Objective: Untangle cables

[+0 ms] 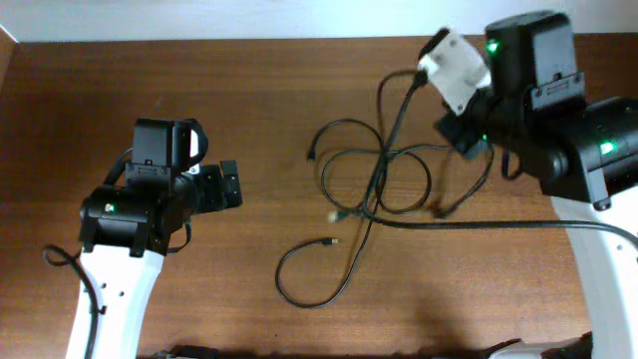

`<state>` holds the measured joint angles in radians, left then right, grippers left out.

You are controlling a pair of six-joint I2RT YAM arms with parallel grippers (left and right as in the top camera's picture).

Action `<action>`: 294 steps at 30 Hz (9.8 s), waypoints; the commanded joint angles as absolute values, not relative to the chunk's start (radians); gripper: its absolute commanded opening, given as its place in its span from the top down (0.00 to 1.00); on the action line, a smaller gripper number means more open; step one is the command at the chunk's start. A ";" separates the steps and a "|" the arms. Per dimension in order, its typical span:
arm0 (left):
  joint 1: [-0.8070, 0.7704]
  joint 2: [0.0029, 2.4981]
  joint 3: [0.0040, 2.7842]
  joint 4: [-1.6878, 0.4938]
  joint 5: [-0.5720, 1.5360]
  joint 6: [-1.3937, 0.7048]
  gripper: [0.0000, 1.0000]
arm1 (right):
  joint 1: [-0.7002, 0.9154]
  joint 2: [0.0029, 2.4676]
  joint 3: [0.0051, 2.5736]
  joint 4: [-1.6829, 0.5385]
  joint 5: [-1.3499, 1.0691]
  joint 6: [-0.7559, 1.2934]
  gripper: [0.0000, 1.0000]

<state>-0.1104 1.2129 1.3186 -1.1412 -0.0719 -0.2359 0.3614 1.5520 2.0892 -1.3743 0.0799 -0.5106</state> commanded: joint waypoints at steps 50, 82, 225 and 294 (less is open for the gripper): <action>-0.600 1.782 1.331 -0.664 0.073 -0.120 0.01 | -0.231 1.549 2.086 -1.439 -0.207 -0.059 0.96; -0.751 2.129 1.330 -0.488 -0.416 -0.390 0.01 | -0.231 1.549 2.086 -1.531 -0.206 -0.063 0.96; -0.231 1.548 1.362 -0.979 -0.021 -0.052 0.01 | 0.175 2.295 2.387 -1.592 -0.115 0.014 0.96; -0.534 1.835 1.362 0.072 0.533 -0.037 0.53 | -0.177 2.016 3.027 -1.698 -0.798 0.004 0.96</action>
<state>-0.5350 1.8256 1.3575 0.0593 0.5625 -0.0376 -0.1696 2.0151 3.0261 -1.6924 -0.7635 0.0139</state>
